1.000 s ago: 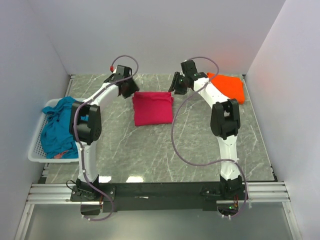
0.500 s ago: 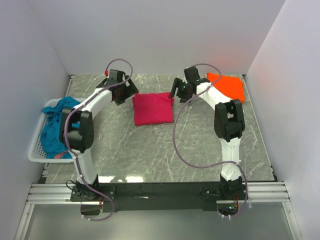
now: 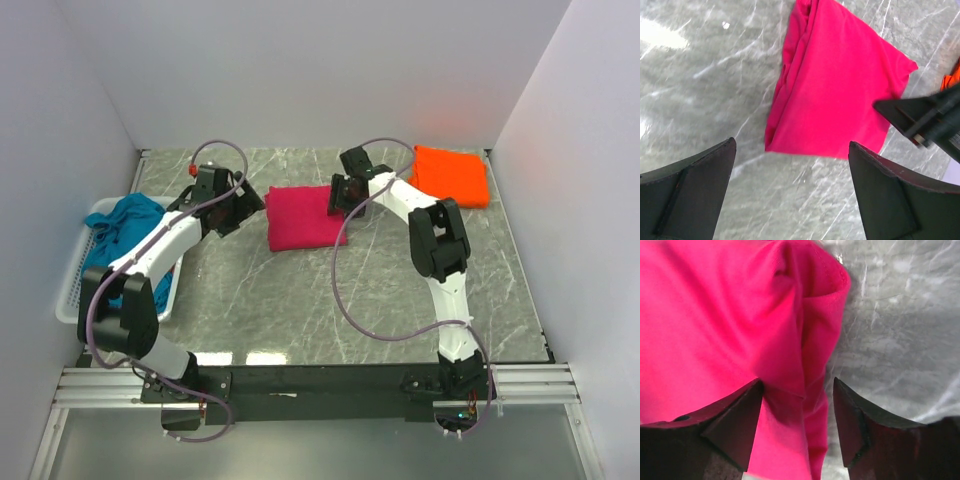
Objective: Fold and stack the t-shirts
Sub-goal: Fold the tshirt, then neatly place the folded tshirt to the corner
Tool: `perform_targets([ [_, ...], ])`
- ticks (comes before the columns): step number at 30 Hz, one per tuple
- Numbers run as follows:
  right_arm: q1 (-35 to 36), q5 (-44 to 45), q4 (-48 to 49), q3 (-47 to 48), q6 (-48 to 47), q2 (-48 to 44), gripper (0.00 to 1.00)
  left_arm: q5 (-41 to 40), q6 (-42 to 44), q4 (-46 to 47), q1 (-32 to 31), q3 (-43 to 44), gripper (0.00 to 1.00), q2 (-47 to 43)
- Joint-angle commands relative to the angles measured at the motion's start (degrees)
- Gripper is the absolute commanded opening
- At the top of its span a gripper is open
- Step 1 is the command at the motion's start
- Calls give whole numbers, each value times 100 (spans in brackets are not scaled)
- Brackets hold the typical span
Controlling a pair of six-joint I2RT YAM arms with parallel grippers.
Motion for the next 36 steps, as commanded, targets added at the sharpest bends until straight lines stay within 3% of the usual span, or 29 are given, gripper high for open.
perform_targets([
  [1, 156, 341, -298, 366, -85, 276, 64, -210, -106, 19, -20, -210, 99, -378],
  [4, 279, 595, -431, 410, -32, 408, 58, -308, -124, -51, -19, -342, 99, -536],
  [10, 517, 947, -746, 690, -163, 557, 22, -475, -141, -131, -19, -483, 99, -800],
  [15, 587, 1289, -1152, 1140, -392, 751, 0, -554, -115, -192, -28, -518, 99, -941],
  [20, 543, 2368, -1029, 1246, -1217, 356, 0, -686, -45, -236, -19, -492, 99, -1020],
  [24, 465, 3800, -530, 860, -2008, -312, 0, -844, -9, -262, -19, -431, 99, -1055],
  [29, 183, 4444, 490, 112, -3133, -1014, 0, -1274, 8, -499, -20, -299, 99, -1073],
  [36, -238, 5139, 1142, -12, -4294, -1218, 0, -1617, -1, -640, -19, -193, 99, -1090],
])
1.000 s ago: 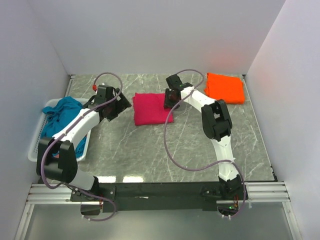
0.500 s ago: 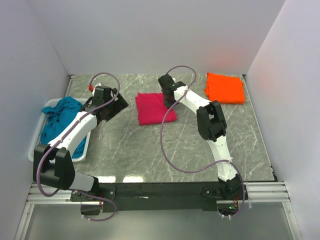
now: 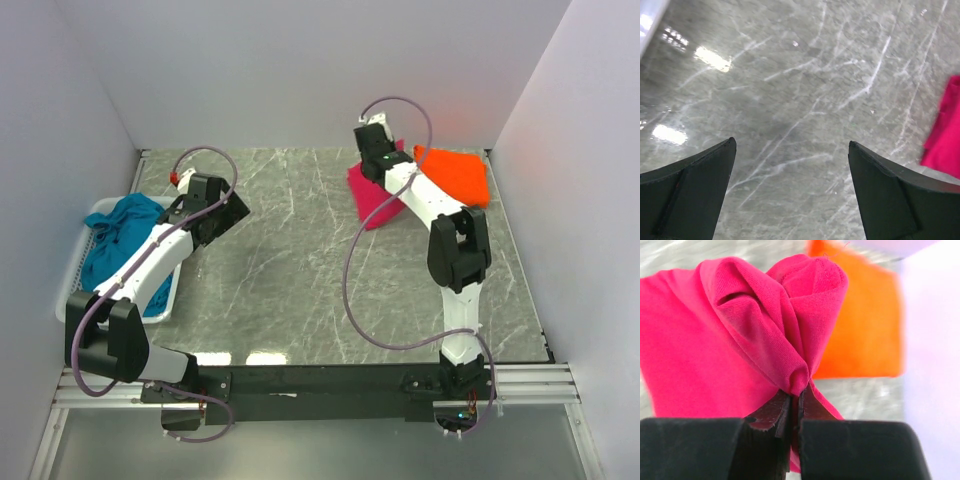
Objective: Fold and stack the t-shirts
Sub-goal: Neatly place the folded tshirt to the corner
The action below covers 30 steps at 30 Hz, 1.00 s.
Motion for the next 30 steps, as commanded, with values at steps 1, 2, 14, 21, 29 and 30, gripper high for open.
perform_targets([
  [1, -195, 792, 661, 54, -974, -318, 0, -394, 26, -136, -11, 303, 99, -177],
  [2, -274, 854, 714, 63, -1063, -318, 0, -429, 17, -205, -11, 338, 100, -142],
  [14, -890, 749, 846, 678, -1635, -194, 0, -763, -1, -461, -11, 646, 99, 113],
  [21, -1048, 380, 662, 959, -1530, -230, 0, -763, -1, -540, -2, 778, 100, 280],
  [29, -1496, -347, 170, 1644, -757, -98, 0, -834, -1, -566, -2, 839, 100, 315],
  [30, -1618, -480, 82, 1715, -686, -80, 0, -834, -1, -566, -2, 839, 99, 324],
])
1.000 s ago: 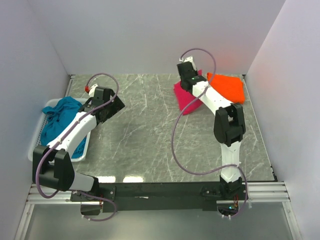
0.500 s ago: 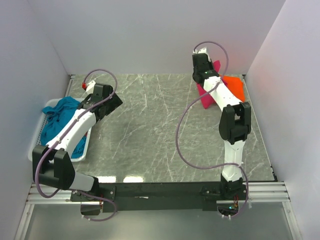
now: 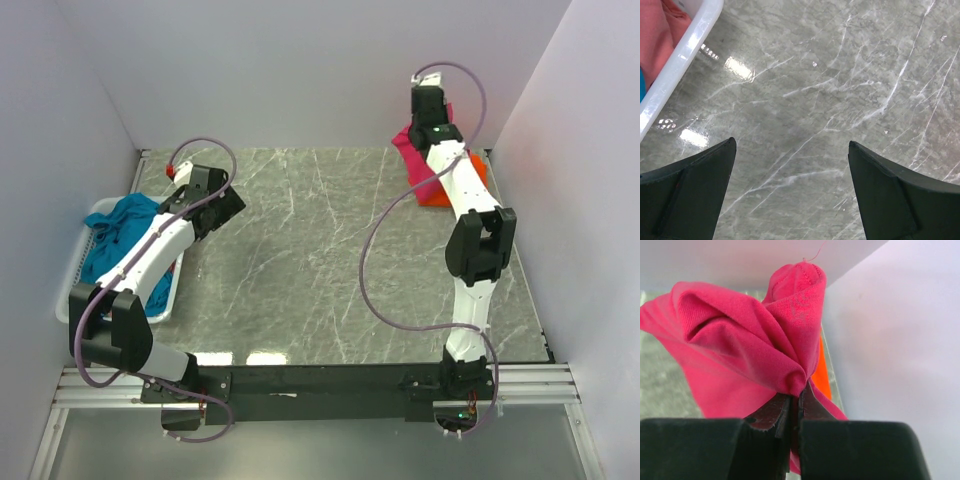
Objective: Fold and stack the t-shirts
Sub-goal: Neatly place the folded tshirt to the corner
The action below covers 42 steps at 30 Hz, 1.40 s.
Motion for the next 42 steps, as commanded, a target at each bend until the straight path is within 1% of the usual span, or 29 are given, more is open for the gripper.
perform_targets([
  [1, -358, -544, -98, 480, 529, -45, 0, -139, -1, 2, -2, 269, 99, 25],
  [6, -709, -1431, -178, 446, 925, 341, 0, -209, -45, -77, -2, 330, 99, 139],
  [8, -903, -1661, -168, 446, 1039, 613, 0, -200, -36, -77, -2, 348, 99, 174],
  [11, -1245, -2048, -396, 822, 1347, 1123, 0, -165, -18, -60, -11, 357, 99, 192],
  [12, -1316, -2118, -475, 997, 1426, 1228, 0, -174, -18, -68, -2, 366, 99, 183],
  [14, -1448, -2172, -354, 1017, 1427, 1405, 0, -174, -18, -68, -2, 383, 99, 209],
  [19, -1562, -2014, -370, 1201, 1453, 1581, 0, -113, -10, -51, -2, 392, 99, 253],
  [21, -1563, -2075, -362, 1167, 1497, 1528, 0, -104, -18, -42, -2, 401, 99, 262],
  [28, -1527, -2602, -441, 885, 1717, 809, 0, -33, -1, 2, -2, 375, 99, 175],
  [30, -1501, -2681, -537, 806, 1971, 650, 0, -7, 8, 19, -2, 339, 99, 131],
  [37, -1221, -3050, -836, 560, 2200, -97, 0, 72, 43, 133, -2, 234, 99, -54],
  [42, -1027, -3182, -1213, 753, 2375, -273, 0, 134, 78, 169, -2, 190, 99, -89],
])
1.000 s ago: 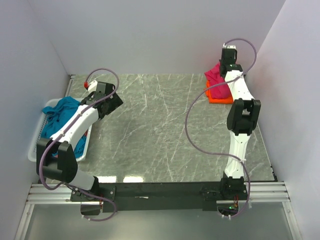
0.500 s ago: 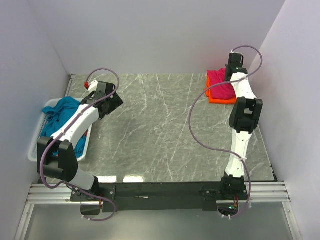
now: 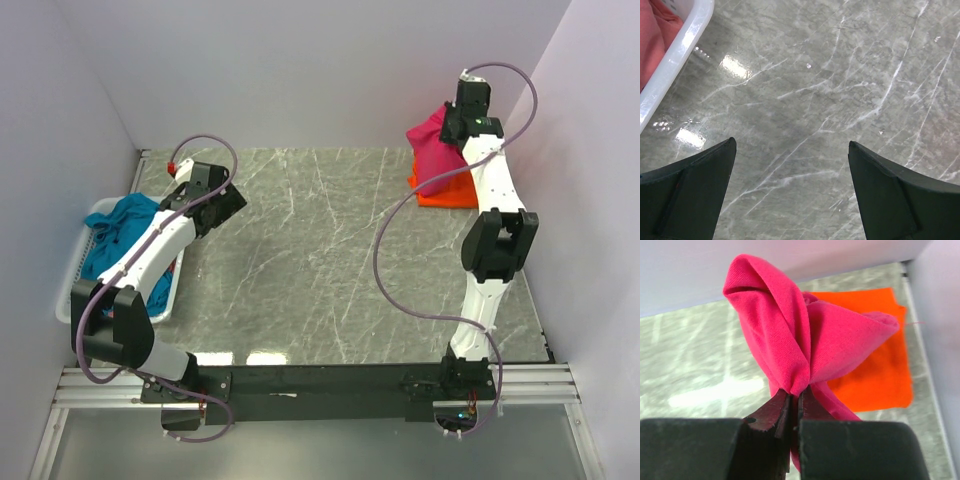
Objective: Fold and stack the t-shirts
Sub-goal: Neatly place the folded tshirt to the corner
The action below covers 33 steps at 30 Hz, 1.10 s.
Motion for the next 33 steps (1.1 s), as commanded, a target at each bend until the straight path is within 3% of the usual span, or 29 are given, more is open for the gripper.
perform_targets([
  [1, 145, -232, -233, 174, 238, -361, 0, 99, 76, 184, -2, 30, 99, -229],
  [5, 137, -452, -268, 297, 353, -274, 0, 108, 102, 210, -2, 22, 99, -221],
  [19, -100, 303, -233, 666, 133, 579, 0, -24, 85, 96, -2, 144, 100, -10],
  [33, -856, 392, 714, 614, 203, 1203, 0, -130, 32, 17, -2, 294, 99, 219],
])
